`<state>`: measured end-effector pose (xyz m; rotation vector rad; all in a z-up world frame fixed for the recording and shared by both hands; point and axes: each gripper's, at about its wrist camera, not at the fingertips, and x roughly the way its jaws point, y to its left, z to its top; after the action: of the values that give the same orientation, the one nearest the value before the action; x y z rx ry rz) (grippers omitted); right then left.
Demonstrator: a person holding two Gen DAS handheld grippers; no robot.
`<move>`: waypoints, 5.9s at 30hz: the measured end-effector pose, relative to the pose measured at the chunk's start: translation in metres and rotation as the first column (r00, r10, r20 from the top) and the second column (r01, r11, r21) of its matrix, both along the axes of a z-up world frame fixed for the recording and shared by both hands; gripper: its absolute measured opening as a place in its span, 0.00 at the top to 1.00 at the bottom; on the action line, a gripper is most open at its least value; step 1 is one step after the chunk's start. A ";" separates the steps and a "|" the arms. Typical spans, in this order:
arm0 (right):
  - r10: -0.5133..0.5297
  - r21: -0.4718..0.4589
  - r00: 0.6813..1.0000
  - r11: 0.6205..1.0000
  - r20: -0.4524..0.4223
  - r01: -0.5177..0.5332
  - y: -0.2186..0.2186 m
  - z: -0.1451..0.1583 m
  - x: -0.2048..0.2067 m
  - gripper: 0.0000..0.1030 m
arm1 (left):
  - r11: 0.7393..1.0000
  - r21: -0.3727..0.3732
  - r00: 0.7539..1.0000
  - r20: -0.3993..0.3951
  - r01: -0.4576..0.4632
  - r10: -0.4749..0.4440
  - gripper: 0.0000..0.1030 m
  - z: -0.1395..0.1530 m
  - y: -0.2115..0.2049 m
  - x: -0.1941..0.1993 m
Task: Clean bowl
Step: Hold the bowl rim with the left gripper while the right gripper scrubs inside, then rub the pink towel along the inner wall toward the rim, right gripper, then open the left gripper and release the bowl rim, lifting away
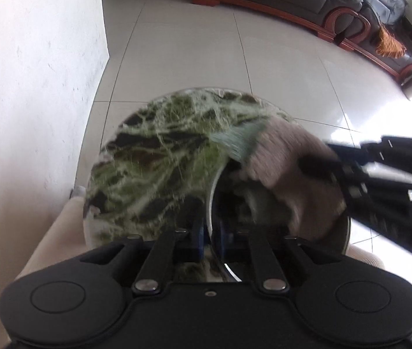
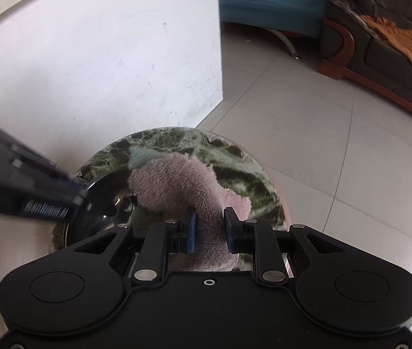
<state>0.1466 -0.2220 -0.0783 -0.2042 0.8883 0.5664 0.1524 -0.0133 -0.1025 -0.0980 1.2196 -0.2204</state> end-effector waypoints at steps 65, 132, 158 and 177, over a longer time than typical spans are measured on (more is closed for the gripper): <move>0.015 -0.032 1.000 0.999 -0.008 -0.015 0.010 0.001 0.001 0.80 | 0.998 0.061 1.000 0.009 -0.003 0.002 0.78 -0.009 -0.017 0.014; -0.051 0.007 0.998 0.999 -0.023 0.051 0.004 -0.009 -0.012 0.79 | 0.992 0.120 0.998 0.058 0.030 -0.037 0.73 -0.010 -0.022 0.015; -0.376 0.192 0.889 0.923 0.260 0.334 -0.024 0.066 -0.104 0.00 | 0.950 0.311 0.959 0.274 -0.025 -0.065 0.17 0.074 -0.020 -0.045; -0.438 0.174 0.882 0.895 0.171 0.411 -0.008 0.066 -0.180 0.00 | 0.958 0.257 0.944 0.329 -0.126 0.036 0.13 0.100 -0.016 -0.122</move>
<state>-0.0330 -0.2296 -0.0122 0.0566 0.6611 0.1848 0.0307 -0.0294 -0.0027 0.1264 0.9070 0.0096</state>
